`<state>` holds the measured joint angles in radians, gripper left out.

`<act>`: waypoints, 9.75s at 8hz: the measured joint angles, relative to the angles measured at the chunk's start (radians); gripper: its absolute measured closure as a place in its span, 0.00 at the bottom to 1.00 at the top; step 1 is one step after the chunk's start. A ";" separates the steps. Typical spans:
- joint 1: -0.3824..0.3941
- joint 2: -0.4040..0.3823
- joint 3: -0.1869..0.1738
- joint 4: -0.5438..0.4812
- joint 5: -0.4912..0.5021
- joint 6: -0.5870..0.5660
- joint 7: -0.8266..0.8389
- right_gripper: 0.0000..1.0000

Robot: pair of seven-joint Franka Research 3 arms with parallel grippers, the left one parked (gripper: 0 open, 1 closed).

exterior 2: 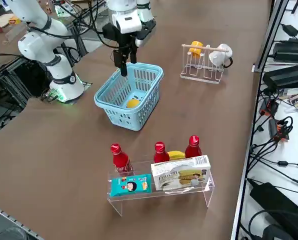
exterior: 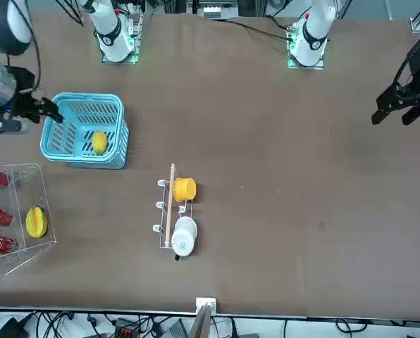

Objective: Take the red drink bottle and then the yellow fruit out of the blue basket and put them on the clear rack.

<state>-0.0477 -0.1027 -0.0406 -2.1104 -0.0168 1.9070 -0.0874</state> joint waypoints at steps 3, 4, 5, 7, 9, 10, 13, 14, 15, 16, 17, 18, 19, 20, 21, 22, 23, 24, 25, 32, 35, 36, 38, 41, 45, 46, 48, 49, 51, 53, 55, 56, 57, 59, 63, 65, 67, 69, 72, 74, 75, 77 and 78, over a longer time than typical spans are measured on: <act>0.032 0.002 0.000 -0.176 0.000 0.195 0.005 0.00; 0.041 0.002 0.000 -0.222 0.000 0.250 0.005 0.00; 0.048 0.002 0.000 -0.288 0.000 0.334 0.005 0.00; 0.048 0.002 -0.001 -0.359 0.000 0.446 0.005 0.00; 0.048 0.007 -0.001 -0.437 0.000 0.549 0.005 0.00; 0.051 0.016 -0.001 -0.462 0.000 0.588 0.005 0.00; 0.067 0.070 -0.001 -0.480 0.000 0.659 0.005 0.00; 0.070 0.088 -0.001 -0.481 0.000 0.679 0.005 0.00; 0.072 0.105 -0.001 -0.481 0.000 0.697 0.005 0.00; 0.073 0.120 -0.001 -0.481 0.000 0.710 0.005 0.00; 0.074 0.129 -0.001 -0.481 0.000 0.715 0.005 0.00; 0.074 0.133 -0.001 -0.481 0.000 0.716 0.005 0.00; 0.074 0.134 -0.001 -0.481 -0.002 0.716 0.004 0.00; 0.074 0.134 -0.001 -0.481 -0.004 0.716 0.003 0.00; 0.074 0.134 -0.001 -0.481 -0.005 0.719 0.003 0.00; 0.074 0.136 -0.001 -0.484 -0.005 0.737 0.003 0.00; 0.074 0.143 -0.001 -0.494 -0.005 0.767 0.003 0.00; 0.074 0.153 -0.001 -0.502 -0.005 0.792 0.003 0.00; 0.074 0.163 -0.001 -0.504 -0.005 0.802 0.003 0.00; 0.075 0.211 -0.001 -0.505 -0.005 0.874 0.003 0.00; 0.075 0.224 -0.002 -0.507 -0.005 0.875 0.003 0.00; 0.075 0.227 -0.002 -0.508 -0.005 0.875 0.003 0.00; 0.075 0.229 -0.002 -0.510 -0.005 0.875 0.003 0.03; 0.075 0.229 -0.002 -0.510 -0.005 0.875 0.003 0.12; 0.076 0.228 -0.002 -0.510 -0.005 0.875 0.004 0.12; 0.075 0.227 -0.002 -0.509 -0.005 0.875 0.004 0.12; 0.075 0.210 -0.008 -0.504 -0.005 0.854 0.004 0.12; 0.075 0.186 -0.012 -0.494 -0.005 0.818 0.004 0.12; 0.075 0.114 -0.014 -0.448 -0.005 0.671 0.008 0.12; 0.075 0.062 -0.014 -0.380 -0.005 0.514 0.011 0.12; 0.075 0.032 -0.015 -0.295 -0.005 0.361 0.013 0.13; 0.074 0.024 -0.017 -0.231 -0.005 0.261 0.014 0.13; 0.072 0.021 -0.020 -0.150 -0.005 0.153 0.015 0.13; 0.046 0.021 -0.027 -0.011 -0.005 0.013 0.019 0.13; -0.050 0.119 -0.031 0.124 -0.089 -0.006 -0.025 0.13; -0.075 0.221 -0.031 0.202 -0.206 -0.002 -0.107 0.13; -0.099 0.310 -0.031 0.270 -0.323 0.019 -0.181 0.13; -0.135 0.381 -0.031 0.289 -0.361 0.107 -0.259 0.13; -0.172 0.484 -0.031 0.293 -0.403 0.231 -0.324 0.13; -0.173 0.534 -0.031 0.294 -0.475 0.266 -0.325 0.13; -0.174 0.553 -0.031 0.294 -0.498 0.286 -0.325 0.13; -0.180 0.587 -0.031 0.294 -0.522 0.339 -0.325 0.13; -0.187 0.606 -0.031 0.294 -0.536 0.367 -0.325 0.13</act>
<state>-0.2348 0.5033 -0.0717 -1.8169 -0.5532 2.2743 -0.4128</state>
